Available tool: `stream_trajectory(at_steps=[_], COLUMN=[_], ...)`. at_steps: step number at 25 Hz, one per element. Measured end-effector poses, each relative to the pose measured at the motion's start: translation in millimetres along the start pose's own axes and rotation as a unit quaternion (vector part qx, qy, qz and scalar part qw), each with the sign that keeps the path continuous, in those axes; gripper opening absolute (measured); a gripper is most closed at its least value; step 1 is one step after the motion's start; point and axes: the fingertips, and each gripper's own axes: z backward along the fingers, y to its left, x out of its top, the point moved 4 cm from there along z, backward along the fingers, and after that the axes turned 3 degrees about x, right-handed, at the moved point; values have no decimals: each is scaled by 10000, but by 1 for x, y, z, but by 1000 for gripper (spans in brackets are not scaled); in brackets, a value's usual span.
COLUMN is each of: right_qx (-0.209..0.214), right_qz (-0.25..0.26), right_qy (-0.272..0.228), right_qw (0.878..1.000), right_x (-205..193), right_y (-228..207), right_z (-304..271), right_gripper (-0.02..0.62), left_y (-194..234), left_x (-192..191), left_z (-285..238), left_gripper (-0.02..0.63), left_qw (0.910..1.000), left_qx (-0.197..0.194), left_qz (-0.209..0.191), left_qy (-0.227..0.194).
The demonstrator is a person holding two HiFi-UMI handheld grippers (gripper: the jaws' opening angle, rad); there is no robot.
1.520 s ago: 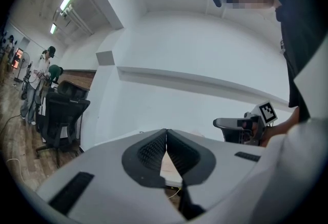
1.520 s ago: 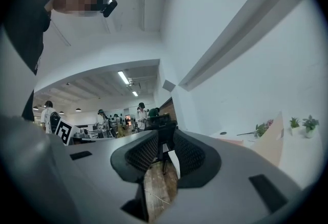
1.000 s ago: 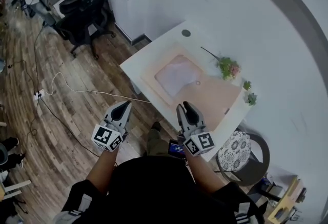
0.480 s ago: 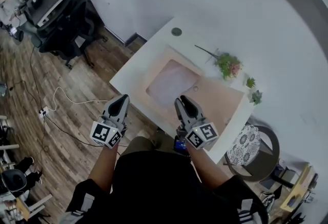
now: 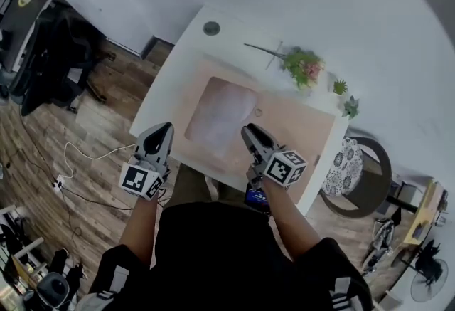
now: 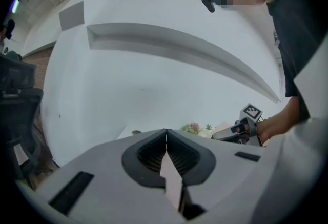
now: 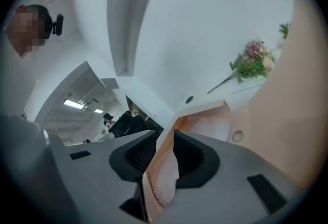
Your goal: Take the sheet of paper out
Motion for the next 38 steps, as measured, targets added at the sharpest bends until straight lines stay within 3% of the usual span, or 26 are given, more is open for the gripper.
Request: stream_trajectory(at_steps=[5,12,18,33,38], right_qx=[-462,-983,-1136,-1622,-1643], right_qz=[-794,-1160,-1593,-1751,-1769], right_qy=[328,719,844,1312,1370], right_qw=[9952,9858,9770,9622,9607], right_x=[-19,-52,-72,-82,-82], right_y=[-38,-60,-72,-88,-88], right_z=[-13,-22,-25,-42,-51], right_gripper=[112,101,98,135,89], left_y=[19,38,42,35,32], left_x=[-6,-21,-37,-47,-48], left_z=[-45,-73,-88,-116,-115], left_gripper=[3,3,3,3,3], left_qw=[9970,9895,9821,9680,9649], left_qx=[-746,-1404,-1827,-2445,-2556], left_qz=[-87,-102,-39,300,334], left_qy=[200,320,463,478,508])
